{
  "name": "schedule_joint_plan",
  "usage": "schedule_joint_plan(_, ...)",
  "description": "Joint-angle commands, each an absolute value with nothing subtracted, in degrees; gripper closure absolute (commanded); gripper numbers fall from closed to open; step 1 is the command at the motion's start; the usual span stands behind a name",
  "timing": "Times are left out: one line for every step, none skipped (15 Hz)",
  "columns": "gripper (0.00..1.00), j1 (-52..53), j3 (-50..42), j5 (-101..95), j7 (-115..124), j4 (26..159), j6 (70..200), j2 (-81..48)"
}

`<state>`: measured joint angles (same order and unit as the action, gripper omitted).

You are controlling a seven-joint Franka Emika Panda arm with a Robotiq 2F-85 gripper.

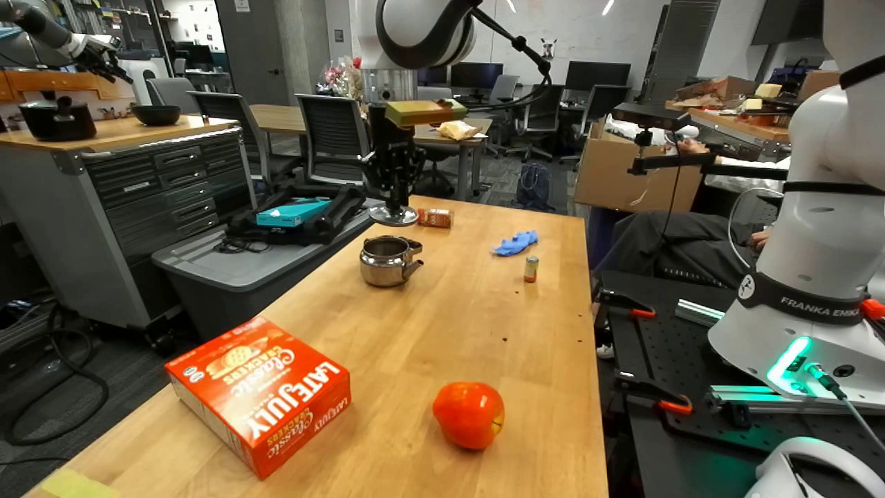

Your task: Put the lid on the kettle

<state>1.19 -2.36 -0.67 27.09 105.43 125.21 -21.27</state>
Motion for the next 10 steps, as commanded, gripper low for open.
schedule_joint_plan(0.93,1.9,-3.4,0.7,29.7,97.9,122.0,-26.1)
schedule_joint_plan(0.93,1.9,-3.5,0.8,30.2,96.7,121.8,-27.0)
schedule_joint_plan(0.93,1.9,-3.7,0.9,30.7,95.9,121.9,-27.8)
schedule_joint_plan(0.93,1.9,-3.8,1.0,31.1,94.9,121.9,-28.6)
schedule_joint_plan(0.93,1.8,-3.9,1.1,31.4,94.2,121.7,-29.3)
schedule_joint_plan(0.93,1.8,-4.1,1.0,31.7,93.4,121.5,-30.2)
schedule_joint_plan(0.93,1.7,-4.3,1.0,31.9,92.6,121.4,-31.0)
schedule_joint_plan(0.93,1.6,-4.4,1.1,31.9,92.0,121.2,-31.7)
schedule_joint_plan(0.93,1.4,-4.5,1.4,31.5,91.2,121.0,-32.6)
schedule_joint_plan(0.93,1.3,-4.6,1.6,31.5,90.7,121.2,-33.4)
